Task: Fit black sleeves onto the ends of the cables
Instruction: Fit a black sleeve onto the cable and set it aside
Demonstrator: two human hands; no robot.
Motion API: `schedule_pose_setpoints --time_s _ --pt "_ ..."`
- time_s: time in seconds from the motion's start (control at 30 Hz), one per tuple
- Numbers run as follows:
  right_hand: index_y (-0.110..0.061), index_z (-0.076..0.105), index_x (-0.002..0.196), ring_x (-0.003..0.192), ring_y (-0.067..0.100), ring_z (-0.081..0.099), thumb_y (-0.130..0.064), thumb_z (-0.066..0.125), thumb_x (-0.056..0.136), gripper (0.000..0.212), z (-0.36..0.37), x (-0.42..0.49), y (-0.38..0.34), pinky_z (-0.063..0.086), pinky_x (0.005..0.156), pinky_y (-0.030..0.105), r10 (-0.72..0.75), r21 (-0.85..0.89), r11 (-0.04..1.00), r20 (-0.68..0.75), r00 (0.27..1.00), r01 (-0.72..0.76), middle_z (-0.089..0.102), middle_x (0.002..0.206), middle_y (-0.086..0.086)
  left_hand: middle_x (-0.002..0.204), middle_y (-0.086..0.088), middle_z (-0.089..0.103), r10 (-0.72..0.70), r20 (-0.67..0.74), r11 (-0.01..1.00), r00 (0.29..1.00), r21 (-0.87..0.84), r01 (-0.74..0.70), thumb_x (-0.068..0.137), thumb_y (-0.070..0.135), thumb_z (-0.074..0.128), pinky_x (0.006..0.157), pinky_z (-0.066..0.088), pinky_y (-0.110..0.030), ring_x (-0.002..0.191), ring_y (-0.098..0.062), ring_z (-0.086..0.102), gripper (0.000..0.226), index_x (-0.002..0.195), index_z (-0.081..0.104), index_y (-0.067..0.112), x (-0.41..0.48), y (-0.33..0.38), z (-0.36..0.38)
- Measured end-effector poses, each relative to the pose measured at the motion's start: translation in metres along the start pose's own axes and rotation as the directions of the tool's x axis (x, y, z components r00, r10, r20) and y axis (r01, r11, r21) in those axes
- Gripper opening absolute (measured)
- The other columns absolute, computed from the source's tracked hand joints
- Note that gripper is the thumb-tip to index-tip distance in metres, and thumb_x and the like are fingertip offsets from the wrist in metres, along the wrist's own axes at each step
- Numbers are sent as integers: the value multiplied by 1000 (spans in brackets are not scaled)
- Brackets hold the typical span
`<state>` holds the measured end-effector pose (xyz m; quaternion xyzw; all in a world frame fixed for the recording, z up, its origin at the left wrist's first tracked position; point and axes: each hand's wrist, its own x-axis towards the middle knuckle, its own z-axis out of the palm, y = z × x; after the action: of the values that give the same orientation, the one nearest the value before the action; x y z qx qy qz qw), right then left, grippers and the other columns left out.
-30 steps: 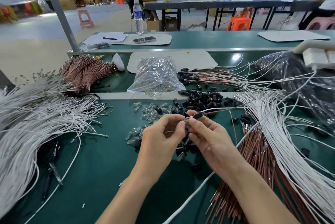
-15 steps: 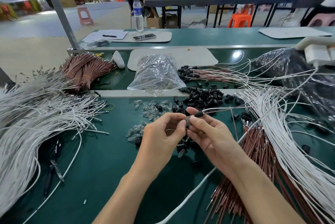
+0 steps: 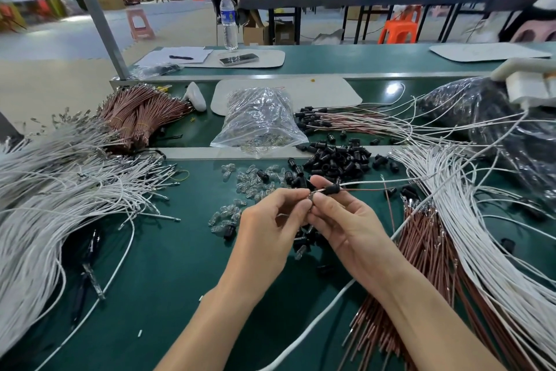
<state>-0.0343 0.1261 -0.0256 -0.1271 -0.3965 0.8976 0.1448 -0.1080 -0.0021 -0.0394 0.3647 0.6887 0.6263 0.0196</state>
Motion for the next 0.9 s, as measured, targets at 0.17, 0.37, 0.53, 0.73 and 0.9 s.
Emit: schedule_pose_setpoints --time_s 0.17,0.37,0.53,0.73,0.9 --pt "-15 82 99 77 13 74 -9 71 78 24 0 0 -1 59 70 20 -2 7 1000 -1 1000 2 76 92 10 100 20 75 16 2 1000 1000 21 -17 95 23 69 83 55 -17 93 -5 73 25 108 69 45 1 -2 -1" --pt "-10 71 116 79 14 74 -10 74 76 40 0 1 -3 61 75 22 12 -64 998 -8 1000 -13 76 94 11 102 22 68 149 -21 948 989 287 -137 96 33 65 79 49 -10 91 2 67 15 107 62 42 0 -1 -5" --pt "-10 70 117 81 17 75 -16 77 76 42 1 0 -3 61 72 24 4 -79 997 5 1000 -4 76 94 14 98 17 62 212 -23 903 977 387 -187 98 38 54 76 52 -22 88 -1 63 16 110 61 30 -2 0 -4" --pt "-9 71 112 76 15 73 -10 76 74 39 3 1 -1 59 68 20 -31 -58 998 -38 999 29 74 90 13 98 15 62 239 -41 895 970 397 -203 100 35 58 76 51 -27 85 -6 63 12 111 61 31 -3 -1 -2" --pt "-12 78 96 72 13 72 -9 76 73 23 5 -1 4 57 64 17 -61 -46 997 -55 997 58 75 87 12 98 15 65 223 -65 909 973 375 -183 98 29 64 78 51 -24 90 -2 64 12 109 65 26 -4 -5 -1"
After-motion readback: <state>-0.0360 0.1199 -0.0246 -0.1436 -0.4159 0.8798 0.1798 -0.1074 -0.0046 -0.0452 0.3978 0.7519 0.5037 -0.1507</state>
